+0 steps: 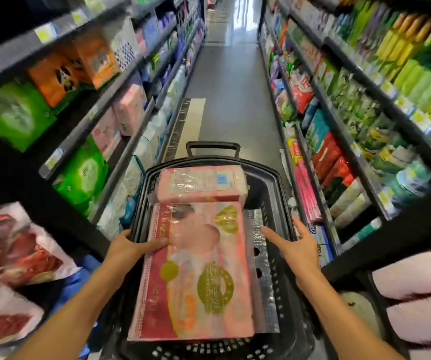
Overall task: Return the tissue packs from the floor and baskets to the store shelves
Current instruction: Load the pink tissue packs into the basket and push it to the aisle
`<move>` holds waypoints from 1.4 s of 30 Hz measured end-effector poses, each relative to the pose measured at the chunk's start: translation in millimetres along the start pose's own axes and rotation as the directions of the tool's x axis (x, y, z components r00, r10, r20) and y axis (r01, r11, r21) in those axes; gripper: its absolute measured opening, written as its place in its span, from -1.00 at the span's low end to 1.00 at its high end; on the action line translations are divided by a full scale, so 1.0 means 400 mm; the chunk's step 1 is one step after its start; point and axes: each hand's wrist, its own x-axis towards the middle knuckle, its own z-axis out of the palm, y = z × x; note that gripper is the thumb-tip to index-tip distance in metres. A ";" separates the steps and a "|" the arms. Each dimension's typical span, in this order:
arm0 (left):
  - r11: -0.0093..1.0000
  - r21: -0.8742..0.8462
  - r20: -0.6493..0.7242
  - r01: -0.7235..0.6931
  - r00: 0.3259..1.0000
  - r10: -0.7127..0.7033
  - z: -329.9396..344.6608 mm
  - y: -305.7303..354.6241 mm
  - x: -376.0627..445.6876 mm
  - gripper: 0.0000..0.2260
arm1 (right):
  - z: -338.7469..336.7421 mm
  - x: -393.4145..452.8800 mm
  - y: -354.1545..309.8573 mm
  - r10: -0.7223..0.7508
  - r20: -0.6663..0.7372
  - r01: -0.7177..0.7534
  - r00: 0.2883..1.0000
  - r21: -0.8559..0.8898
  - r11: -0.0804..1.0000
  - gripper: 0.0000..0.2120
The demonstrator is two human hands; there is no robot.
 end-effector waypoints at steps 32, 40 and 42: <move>0.999 -0.040 0.056 -0.001 0.998 0.003 -0.071 0.584 1.321 0.37 | 0.789 1.113 -0.428 0.057 -0.131 -0.057 0.990 -0.003 0.998 -0.02; 0.995 -0.036 0.003 0.089 0.996 -0.089 -0.046 0.703 1.631 0.40 | 0.939 1.437 -0.507 0.110 -0.141 -0.113 0.984 -0.016 0.993 -0.13; 0.991 -0.013 0.008 0.135 0.991 -0.135 -0.049 0.713 1.706 0.25 | 0.979 1.500 -0.514 0.128 -0.148 -0.131 0.981 -0.010 0.991 -0.17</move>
